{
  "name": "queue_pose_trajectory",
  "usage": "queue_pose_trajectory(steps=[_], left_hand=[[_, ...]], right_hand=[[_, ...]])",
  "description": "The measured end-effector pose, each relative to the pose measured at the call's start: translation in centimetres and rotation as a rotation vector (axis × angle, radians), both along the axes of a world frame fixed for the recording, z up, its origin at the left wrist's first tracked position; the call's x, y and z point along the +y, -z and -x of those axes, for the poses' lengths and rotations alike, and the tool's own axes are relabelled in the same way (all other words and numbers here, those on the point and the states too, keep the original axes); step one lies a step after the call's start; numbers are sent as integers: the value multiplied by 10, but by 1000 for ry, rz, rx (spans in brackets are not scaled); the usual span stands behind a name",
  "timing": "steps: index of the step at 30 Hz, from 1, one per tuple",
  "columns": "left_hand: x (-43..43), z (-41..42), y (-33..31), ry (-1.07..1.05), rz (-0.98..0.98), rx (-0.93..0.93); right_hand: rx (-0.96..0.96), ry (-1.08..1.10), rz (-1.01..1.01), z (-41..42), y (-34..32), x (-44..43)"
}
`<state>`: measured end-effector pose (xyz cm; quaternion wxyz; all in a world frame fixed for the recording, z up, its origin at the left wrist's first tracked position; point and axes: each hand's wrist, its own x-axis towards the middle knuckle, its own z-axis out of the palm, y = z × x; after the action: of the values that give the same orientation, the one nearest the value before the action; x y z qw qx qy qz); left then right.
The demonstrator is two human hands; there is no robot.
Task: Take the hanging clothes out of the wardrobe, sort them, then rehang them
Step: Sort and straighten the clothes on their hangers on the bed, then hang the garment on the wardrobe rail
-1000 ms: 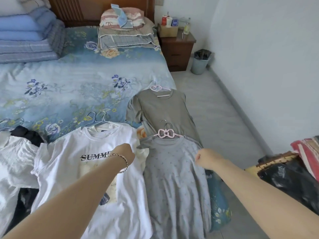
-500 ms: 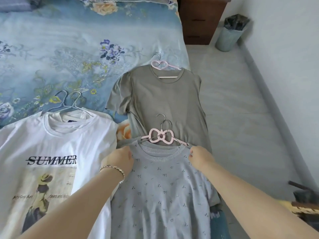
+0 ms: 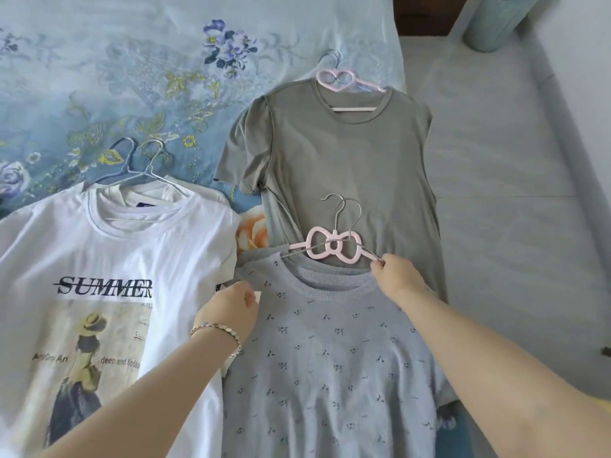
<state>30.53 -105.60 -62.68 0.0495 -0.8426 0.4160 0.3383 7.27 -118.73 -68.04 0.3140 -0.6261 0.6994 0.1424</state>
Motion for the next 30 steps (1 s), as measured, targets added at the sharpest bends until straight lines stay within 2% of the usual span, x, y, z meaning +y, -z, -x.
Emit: queue_pose_trajectory(steps=[3, 7, 16, 22, 26, 30], left_hand=[[5, -6, -26, -36, 37, 30], [17, -13, -79, -62, 77, 28], [65, -22, -233, -73, 193, -2], [107, -14, -328, -141, 341, -34], [147, -4, -374, -260, 461, -146], [199, 12, -408, -419, 537, -284]], right_hand=[[-99, -32, 119, 5, -33, 13], [-124, -68, 203, 11, -89, 38], [-114, -183, 346, 11, -244, 110], [-201, -330, 499, 17, -337, 141], [-350, -463, 604, 21, -400, 142], [-491, -701, 693, 16, -451, 146]])
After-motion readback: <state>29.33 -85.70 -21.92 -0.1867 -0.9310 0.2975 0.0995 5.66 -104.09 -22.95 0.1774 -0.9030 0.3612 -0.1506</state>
